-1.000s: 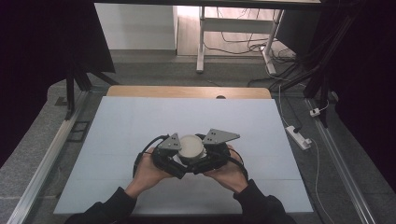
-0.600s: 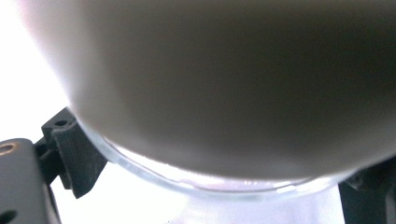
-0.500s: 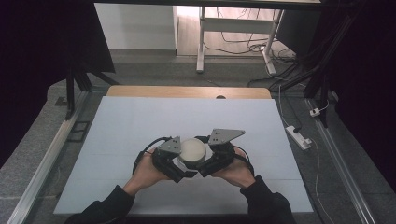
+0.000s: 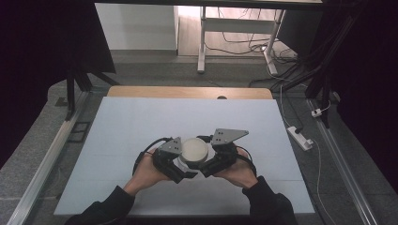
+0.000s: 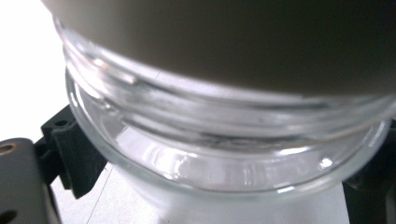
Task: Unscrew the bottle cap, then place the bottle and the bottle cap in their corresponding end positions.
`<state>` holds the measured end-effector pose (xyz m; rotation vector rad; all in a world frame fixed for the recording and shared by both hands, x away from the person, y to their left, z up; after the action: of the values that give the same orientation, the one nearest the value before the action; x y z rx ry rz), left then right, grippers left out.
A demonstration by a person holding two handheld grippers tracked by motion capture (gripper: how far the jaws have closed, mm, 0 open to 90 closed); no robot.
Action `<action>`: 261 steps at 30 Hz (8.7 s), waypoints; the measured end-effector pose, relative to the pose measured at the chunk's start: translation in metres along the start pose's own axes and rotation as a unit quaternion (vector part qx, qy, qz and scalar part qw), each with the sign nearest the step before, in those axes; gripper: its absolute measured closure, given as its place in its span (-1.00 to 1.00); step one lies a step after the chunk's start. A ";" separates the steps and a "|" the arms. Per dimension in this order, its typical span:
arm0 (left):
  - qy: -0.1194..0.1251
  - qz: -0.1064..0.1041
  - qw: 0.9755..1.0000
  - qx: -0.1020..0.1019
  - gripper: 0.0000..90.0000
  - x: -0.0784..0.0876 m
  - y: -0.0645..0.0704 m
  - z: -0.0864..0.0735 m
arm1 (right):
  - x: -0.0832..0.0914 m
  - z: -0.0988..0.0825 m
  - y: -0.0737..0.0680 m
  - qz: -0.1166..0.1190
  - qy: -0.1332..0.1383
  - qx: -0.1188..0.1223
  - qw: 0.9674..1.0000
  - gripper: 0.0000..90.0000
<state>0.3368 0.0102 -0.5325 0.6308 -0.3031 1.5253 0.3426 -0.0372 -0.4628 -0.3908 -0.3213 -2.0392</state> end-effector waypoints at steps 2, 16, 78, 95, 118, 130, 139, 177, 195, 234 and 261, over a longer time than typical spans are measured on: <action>0.000 0.001 1.000 0.000 -0.84 0.000 0.000 0.000 | 0.001 0.001 0.001 -0.001 0.001 -0.001 1.000 -0.84; 0.008 0.018 1.000 0.013 -0.84 0.007 -0.010 -0.004 | 0.008 0.004 0.006 -0.010 0.006 -0.004 1.000 -0.84; 0.043 0.087 0.995 0.028 -0.84 0.019 -0.076 0.017 | 0.010 -0.056 -0.037 -0.023 -0.010 0.003 1.000 -0.84; 0.041 0.106 0.993 0.043 -0.84 0.004 -0.107 0.010 | -0.013 -0.077 -0.028 -0.039 -0.019 0.012 0.999 -0.84; 0.023 0.103 0.993 0.053 -0.84 -0.013 -0.120 -0.016 | -0.039 -0.106 -0.022 -0.046 -0.062 0.016 0.997 -0.84; 0.022 0.105 0.993 0.052 -0.84 -0.013 -0.122 -0.021 | -0.050 -0.118 -0.016 -0.057 -0.091 0.017 0.994 -0.84; 0.026 0.100 0.993 0.049 -0.84 -0.013 -0.123 -0.023 | -0.054 -0.123 -0.016 -0.057 -0.119 0.023 0.991 -0.84; 0.055 0.079 0.994 0.057 -1.00 -0.004 -0.117 -0.016 | -0.052 -0.121 -0.016 -0.044 -0.116 0.006 0.992 -1.00; 0.060 0.080 0.992 0.073 -1.00 0.016 -0.105 -0.020 | -0.043 -0.111 -0.018 -0.037 -0.103 -0.003 0.994 -1.00; 0.076 0.081 0.990 0.087 -1.00 0.059 -0.031 -0.034 | -0.006 -0.094 -0.001 -0.077 -0.087 -0.019 0.993 -1.00; 0.094 0.118 0.983 0.101 -1.00 0.091 0.034 -0.068 | 0.041 -0.098 0.011 -0.120 -0.085 -0.038 0.988 -1.00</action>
<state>0.2947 0.1213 -0.5305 0.6195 -0.0794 1.8465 0.3201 -0.1129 -0.5349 -0.5997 -0.4119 -2.2625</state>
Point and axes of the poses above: each handheld gripper's, and its own axes: x roughly backward along the jaws, z roughly out of its top, y roughly to its right, the point moved 10 cm from there along -x, roughly forward along the jaws, and after that the axes turned 14 degrees about -z, right-handed, at the moved point
